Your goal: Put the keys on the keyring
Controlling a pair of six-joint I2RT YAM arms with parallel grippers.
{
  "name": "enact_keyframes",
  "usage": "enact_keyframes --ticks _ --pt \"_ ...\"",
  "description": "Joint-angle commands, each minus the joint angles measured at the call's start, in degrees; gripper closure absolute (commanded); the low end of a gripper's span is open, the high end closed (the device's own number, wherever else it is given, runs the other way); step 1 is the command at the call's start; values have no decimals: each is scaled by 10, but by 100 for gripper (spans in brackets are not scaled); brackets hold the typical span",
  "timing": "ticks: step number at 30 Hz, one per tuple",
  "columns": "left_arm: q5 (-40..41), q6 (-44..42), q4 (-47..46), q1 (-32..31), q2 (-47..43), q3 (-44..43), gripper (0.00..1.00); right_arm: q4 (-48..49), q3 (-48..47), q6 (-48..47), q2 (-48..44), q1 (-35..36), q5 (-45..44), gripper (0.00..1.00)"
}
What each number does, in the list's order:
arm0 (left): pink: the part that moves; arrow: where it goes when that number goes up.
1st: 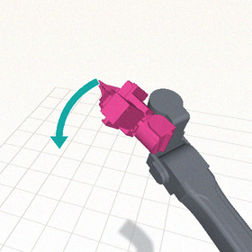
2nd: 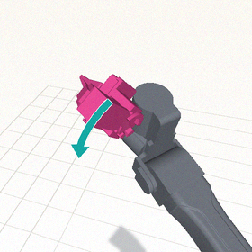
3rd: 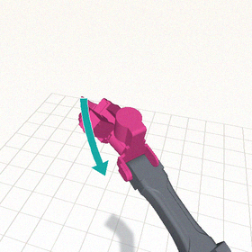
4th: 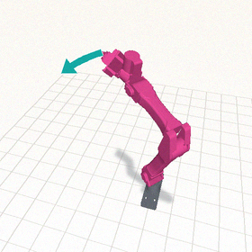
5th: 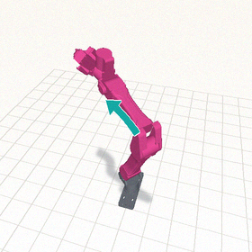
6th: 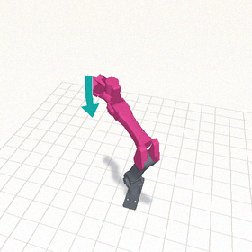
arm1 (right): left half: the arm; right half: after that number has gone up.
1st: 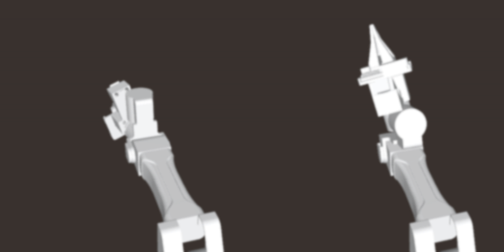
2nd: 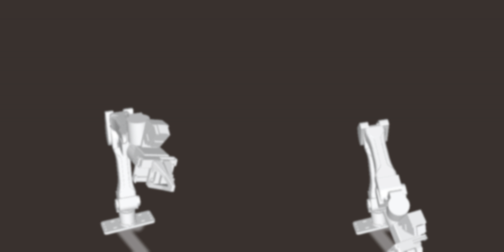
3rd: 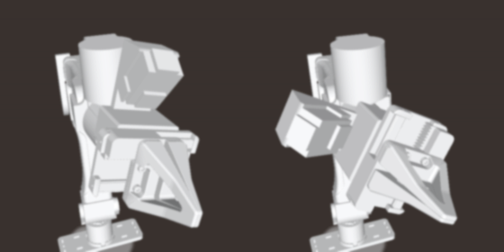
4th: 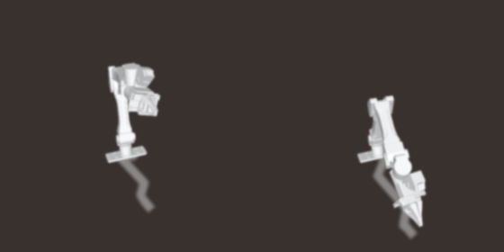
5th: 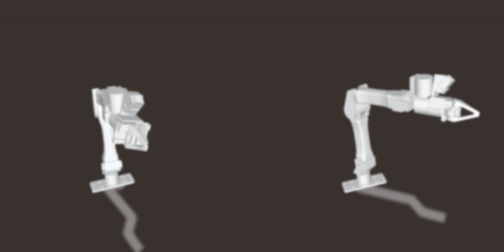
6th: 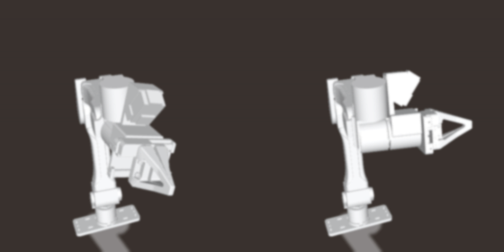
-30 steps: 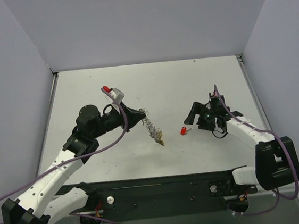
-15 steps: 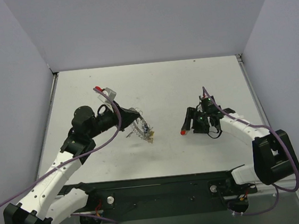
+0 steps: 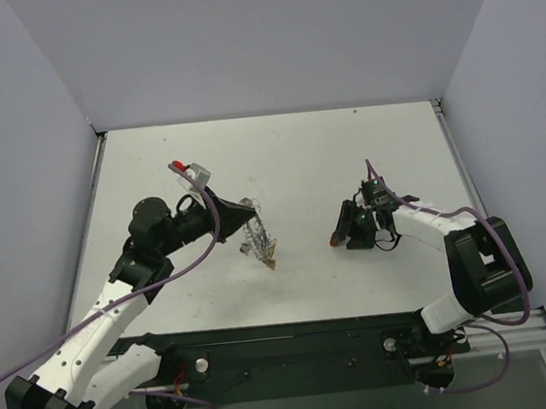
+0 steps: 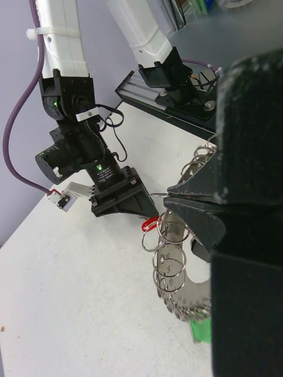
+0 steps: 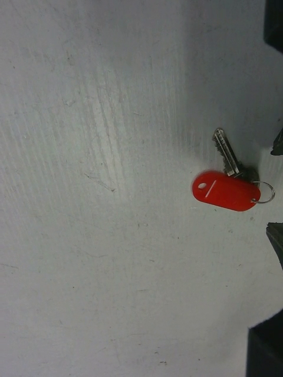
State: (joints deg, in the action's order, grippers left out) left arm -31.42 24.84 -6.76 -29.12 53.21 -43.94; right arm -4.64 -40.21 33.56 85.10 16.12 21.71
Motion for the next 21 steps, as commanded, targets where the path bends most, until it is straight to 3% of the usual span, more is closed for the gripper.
enact_keyframes --ticks 1,21 --pt "-12 6 -55 5 -16 0 100 6 -15 26 9 -2 4 54" --pt "-18 6 -62 8 -28 11 100 27 -25 50 62 4 10 81"
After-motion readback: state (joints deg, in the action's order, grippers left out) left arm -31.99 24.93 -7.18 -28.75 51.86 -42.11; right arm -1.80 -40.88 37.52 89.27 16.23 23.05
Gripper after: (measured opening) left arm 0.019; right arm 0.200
